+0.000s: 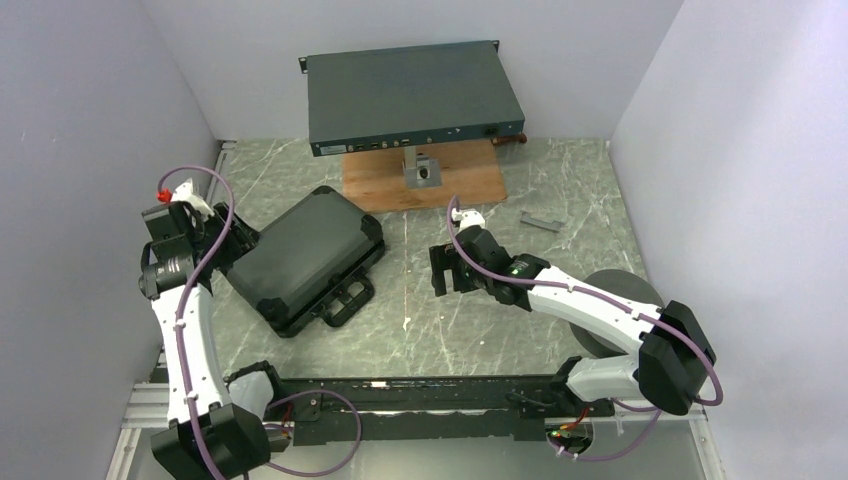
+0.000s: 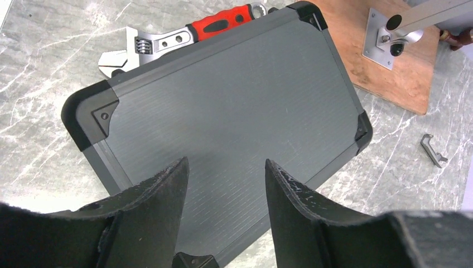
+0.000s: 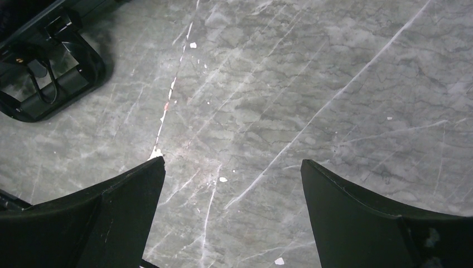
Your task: Pack up texas hold em set
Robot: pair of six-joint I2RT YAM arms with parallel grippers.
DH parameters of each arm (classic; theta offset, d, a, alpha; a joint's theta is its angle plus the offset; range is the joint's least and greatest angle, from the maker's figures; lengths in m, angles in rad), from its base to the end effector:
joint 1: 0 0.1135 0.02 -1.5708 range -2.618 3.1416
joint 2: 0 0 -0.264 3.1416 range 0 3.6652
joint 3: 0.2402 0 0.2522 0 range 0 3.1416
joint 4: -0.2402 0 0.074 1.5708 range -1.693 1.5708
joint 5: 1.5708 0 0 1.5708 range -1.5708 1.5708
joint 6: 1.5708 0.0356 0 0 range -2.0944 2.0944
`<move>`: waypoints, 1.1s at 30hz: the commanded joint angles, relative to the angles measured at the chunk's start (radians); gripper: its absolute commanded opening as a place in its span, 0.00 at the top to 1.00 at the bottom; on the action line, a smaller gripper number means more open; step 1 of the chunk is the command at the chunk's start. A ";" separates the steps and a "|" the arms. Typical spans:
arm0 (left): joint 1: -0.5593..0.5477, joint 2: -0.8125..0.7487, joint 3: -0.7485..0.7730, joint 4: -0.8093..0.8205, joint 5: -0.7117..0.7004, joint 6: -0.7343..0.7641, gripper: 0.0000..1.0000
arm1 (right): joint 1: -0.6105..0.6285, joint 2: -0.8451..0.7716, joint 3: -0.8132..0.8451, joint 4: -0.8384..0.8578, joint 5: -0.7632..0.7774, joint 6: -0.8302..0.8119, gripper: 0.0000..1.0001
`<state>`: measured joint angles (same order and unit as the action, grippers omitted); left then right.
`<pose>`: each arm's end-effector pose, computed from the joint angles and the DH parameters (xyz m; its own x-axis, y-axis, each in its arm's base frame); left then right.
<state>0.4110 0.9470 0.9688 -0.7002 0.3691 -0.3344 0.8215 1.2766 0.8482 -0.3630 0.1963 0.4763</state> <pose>0.1819 0.0653 0.3258 -0.5056 -0.5543 -0.6611 -0.2975 0.8313 -0.4694 0.1875 0.1913 0.2415 -0.7170 -0.1105 -0.6882 -0.3330 0.9217 0.1990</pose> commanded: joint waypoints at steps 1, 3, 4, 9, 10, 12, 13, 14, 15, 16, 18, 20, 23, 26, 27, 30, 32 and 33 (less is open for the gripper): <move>0.000 -0.045 -0.024 0.044 0.024 0.033 0.44 | 0.001 -0.026 -0.010 0.034 0.003 0.008 0.05; -0.006 -0.053 -0.041 0.051 0.026 0.049 0.45 | 0.001 -0.024 -0.007 0.031 0.001 0.008 0.05; -0.012 -0.057 -0.050 0.053 0.025 0.055 0.47 | 0.001 -0.022 -0.005 0.030 -0.001 0.007 0.05; -0.076 -0.069 -0.107 0.060 -0.005 0.080 0.49 | 0.001 -0.011 0.004 0.044 -0.017 0.004 0.05; -0.095 -0.070 -0.113 0.055 -0.022 0.083 0.49 | 0.001 -0.006 0.007 0.051 -0.026 0.004 0.05; -0.134 -0.077 -0.136 0.054 -0.047 0.085 0.51 | 0.001 0.000 0.012 0.072 -0.049 0.006 0.05; -0.150 -0.083 -0.150 0.057 -0.051 0.087 0.51 | 0.002 0.004 0.013 0.082 -0.061 0.008 0.05; -0.168 -0.088 -0.162 0.058 -0.053 0.088 0.52 | 0.001 0.010 0.015 0.092 -0.073 0.011 0.05; -0.178 -0.091 -0.173 0.054 -0.059 0.090 0.52 | 0.001 0.017 0.019 0.099 -0.087 0.014 0.05; -0.183 -0.094 -0.184 0.051 -0.066 0.092 0.52 | 0.001 0.026 0.026 0.103 -0.099 0.017 0.05; -0.193 -0.101 -0.205 0.041 -0.093 0.087 0.52 | 0.002 0.050 0.040 0.107 -0.117 0.024 0.05; -0.214 -0.102 -0.219 0.041 -0.118 0.068 0.52 | 0.001 0.080 0.058 0.108 -0.134 0.030 0.05; -0.245 -0.067 -0.219 0.035 -0.116 0.027 0.54 | 0.001 0.141 0.097 0.102 -0.159 0.036 0.05; -0.264 -0.040 -0.251 0.079 -0.057 -0.041 0.59 | 0.002 0.185 0.135 0.097 -0.175 0.041 0.05; -0.277 -0.040 -0.271 0.109 -0.041 -0.068 0.60 | 0.002 0.196 0.144 0.099 -0.179 0.044 0.06; -0.338 -0.039 -0.318 0.180 -0.060 -0.125 0.60 | 0.002 0.227 0.166 0.100 -0.192 0.050 0.06; -0.366 -0.025 -0.331 0.188 -0.081 -0.139 0.61 | 0.002 0.243 0.178 0.093 -0.192 0.052 0.06; -0.376 -0.013 -0.333 0.186 -0.100 -0.147 0.61 | 0.002 0.249 0.181 0.090 -0.193 0.054 0.06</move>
<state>0.0788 0.9051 0.6682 -0.5457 0.2920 -0.4114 0.8215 1.5108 0.9760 -0.2951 0.0208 0.5114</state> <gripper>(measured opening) 0.395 0.940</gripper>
